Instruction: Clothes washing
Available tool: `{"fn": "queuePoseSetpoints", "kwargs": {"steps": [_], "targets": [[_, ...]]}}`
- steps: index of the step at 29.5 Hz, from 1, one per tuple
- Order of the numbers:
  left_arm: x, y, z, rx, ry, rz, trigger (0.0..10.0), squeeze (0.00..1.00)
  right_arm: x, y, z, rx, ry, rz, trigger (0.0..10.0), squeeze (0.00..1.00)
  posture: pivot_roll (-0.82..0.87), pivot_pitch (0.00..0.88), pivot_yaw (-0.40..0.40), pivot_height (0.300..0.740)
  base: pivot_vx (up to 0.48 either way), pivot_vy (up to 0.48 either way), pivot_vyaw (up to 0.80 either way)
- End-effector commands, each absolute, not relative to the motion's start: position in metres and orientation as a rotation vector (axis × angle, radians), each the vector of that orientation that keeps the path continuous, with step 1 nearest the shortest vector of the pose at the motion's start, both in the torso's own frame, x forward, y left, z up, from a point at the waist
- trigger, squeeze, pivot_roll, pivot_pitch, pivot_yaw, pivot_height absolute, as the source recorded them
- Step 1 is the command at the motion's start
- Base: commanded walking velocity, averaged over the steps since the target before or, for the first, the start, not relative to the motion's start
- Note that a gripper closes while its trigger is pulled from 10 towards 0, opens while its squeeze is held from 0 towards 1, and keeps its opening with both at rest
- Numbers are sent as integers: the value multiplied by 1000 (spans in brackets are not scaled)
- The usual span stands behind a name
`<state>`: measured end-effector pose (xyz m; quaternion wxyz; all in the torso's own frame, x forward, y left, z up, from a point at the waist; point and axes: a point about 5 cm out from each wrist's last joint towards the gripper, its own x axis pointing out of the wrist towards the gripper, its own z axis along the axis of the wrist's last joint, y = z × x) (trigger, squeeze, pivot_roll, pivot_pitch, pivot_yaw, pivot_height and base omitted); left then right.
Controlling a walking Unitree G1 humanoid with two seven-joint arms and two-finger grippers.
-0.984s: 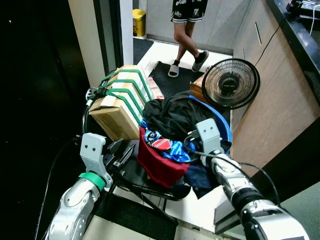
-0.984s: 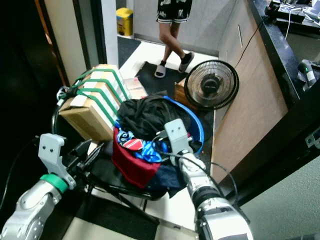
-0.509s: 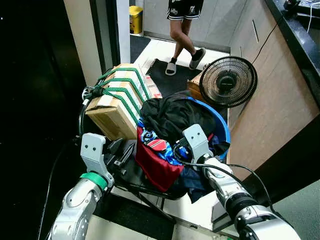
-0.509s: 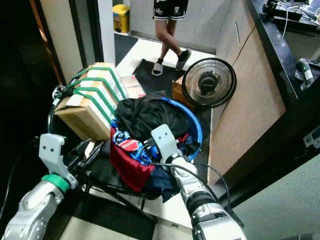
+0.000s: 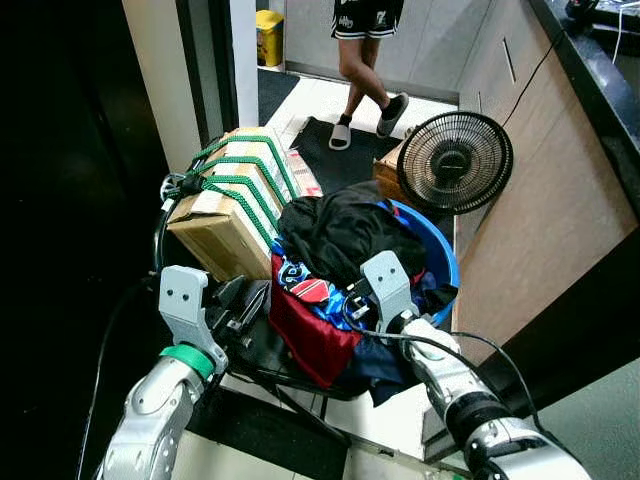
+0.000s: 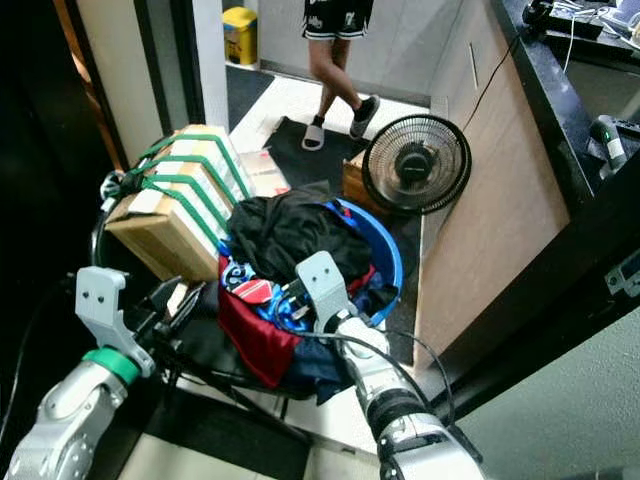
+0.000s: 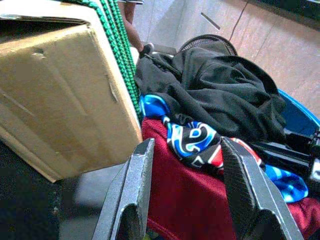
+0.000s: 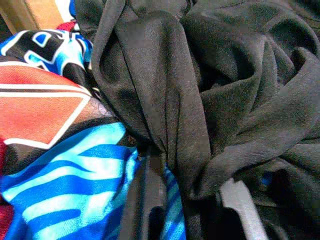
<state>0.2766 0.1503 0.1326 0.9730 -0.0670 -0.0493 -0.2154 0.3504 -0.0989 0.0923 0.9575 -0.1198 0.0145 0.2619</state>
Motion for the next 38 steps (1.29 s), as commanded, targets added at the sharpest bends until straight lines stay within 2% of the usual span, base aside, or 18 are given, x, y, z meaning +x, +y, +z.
{"fn": "queuePoseSetpoints", "kwargs": {"steps": [1, 10, 12, 16, 20, 25, 27, 32, 35, 38], "targets": [[276, 150, 130, -147, -94, -442, 10000, 0, 338, -98, 71, -218, 113, 556, 0, 0, 31, 65, -10, 740, 0, 0, 0], [274, 154, 133, -168, -108, -444, 10000, 0, 338, -95, 83, -133, 29, 595, 0, 0, 27, 47, 8, 740, 0, 0, 0], [272, 156, 135, -185, -115, -451, 10000, 0, 336, -95, 107, -46, -93, 652, 0, 0, 26, 37, 14, 740, 0, 0, 0], [273, 156, 138, -188, -128, -459, 10000, 0, 334, -102, 139, 55, -219, 696, 0, 0, 28, 19, 16, 740, 0, 0, 0], [278, 158, 145, -184, -150, -463, 10000, 0, 335, -111, 169, 127, -290, 747, 0, 0, 35, 0, 17, 740, 0, 0, 0], [282, 160, 152, -177, -171, -473, 10000, 0, 346, -125, 204, 198, -385, 702, 0, 0, 40, 0, 23, 740, 0, 0, 0], [285, 161, 163, -172, -204, -478, 10000, 0, 353, -134, 246, 277, -509, 648, 0, 0, 38, 0, 28, 740, 0, 0, 0], [287, 162, 171, -180, -234, -471, 10000, 0, 354, -141, 277, 336, -602, 610, 0, 0, 38, 0, 28, 740, 0, 0, 0], [295, 167, 188, -211, -298, -417, 10000, 0, 354, -184, 360, 539, -904, 407, 0, 0, 50, 0, 18, 740, 0, 0, 0], [296, 169, 191, -209, -306, -408, 10000, 0, 348, -190, 379, 543, -965, 400, 0, 0, 50, 0, 20, 740, 0, 0, 0]]}}
